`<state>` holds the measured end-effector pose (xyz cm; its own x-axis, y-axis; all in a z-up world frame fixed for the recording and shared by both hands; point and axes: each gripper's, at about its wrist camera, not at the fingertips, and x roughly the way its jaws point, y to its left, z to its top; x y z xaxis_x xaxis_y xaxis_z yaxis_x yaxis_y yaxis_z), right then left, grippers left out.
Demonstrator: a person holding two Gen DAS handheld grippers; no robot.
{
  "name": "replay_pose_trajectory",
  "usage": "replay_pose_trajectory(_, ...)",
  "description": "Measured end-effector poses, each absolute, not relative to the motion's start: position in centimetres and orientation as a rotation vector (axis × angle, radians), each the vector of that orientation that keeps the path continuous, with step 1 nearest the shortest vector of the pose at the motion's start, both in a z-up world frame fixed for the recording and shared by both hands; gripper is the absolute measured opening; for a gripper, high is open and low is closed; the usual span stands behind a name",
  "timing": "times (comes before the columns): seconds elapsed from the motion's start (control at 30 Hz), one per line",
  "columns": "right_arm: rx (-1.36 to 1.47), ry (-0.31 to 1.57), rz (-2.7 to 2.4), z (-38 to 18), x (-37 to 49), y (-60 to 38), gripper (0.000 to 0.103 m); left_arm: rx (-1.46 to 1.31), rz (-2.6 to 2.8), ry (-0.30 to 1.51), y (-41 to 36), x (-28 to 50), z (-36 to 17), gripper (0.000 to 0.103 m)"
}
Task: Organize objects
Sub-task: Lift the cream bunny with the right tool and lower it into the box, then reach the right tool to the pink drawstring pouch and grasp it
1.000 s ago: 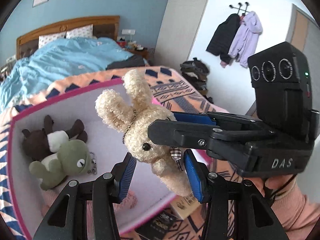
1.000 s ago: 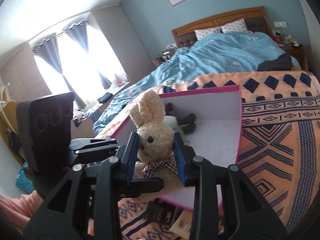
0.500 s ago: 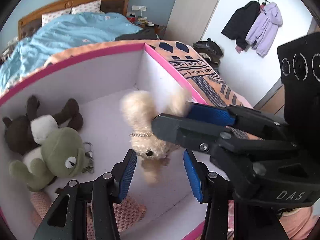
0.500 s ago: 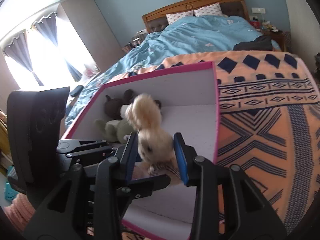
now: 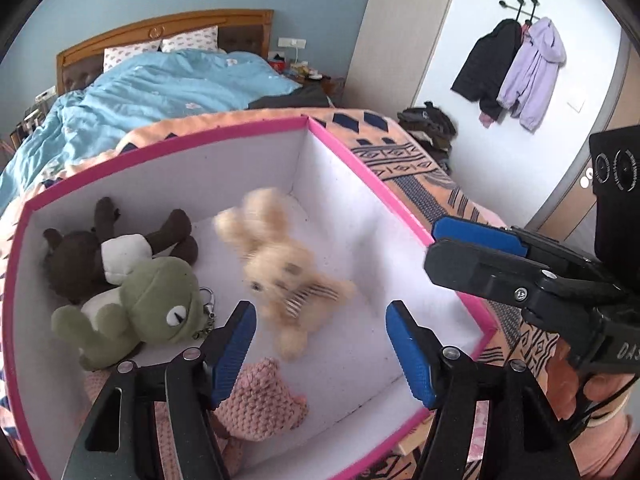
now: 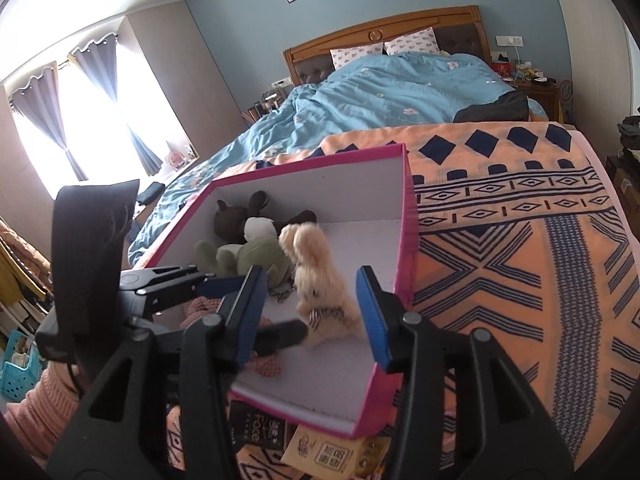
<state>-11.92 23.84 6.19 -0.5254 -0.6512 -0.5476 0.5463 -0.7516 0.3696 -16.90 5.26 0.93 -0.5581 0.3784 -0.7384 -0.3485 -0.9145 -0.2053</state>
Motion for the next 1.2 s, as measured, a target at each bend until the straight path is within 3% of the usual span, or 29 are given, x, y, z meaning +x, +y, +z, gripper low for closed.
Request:
replay_pose_trajectory(0.07,0.884,-0.205,-2.247,6.4,-11.3,24.2,0.049,-1.129,2.473,-0.042,5.2,-15.8,1.5,0.069)
replay_pose_trajectory(0.17,0.864,-0.208,-2.234,6.6,-10.1,25.0,0.049,-1.048,2.477,-0.03,5.2,-13.8,2.4,0.079)
replay_pose_trajectory(0.4,0.841,-0.224,-2.22,6.5,-7.4,27.4,0.056,-0.874,2.472,0.016,5.7,-8.4,4.1,0.089)
replay_pose_trajectory(0.6,0.891,-0.24,-2.207,4.6,-5.3,29.6,0.059,-0.802,2.428,0.008,6.1,-5.5,3.7,0.09)
replay_pose_trajectory(1.2,1.159,-0.279,-2.155,-3.1,-3.0,31.9,0.059,-1.107,2.236,-0.051,11.5,-5.3,-4.4,0.09)
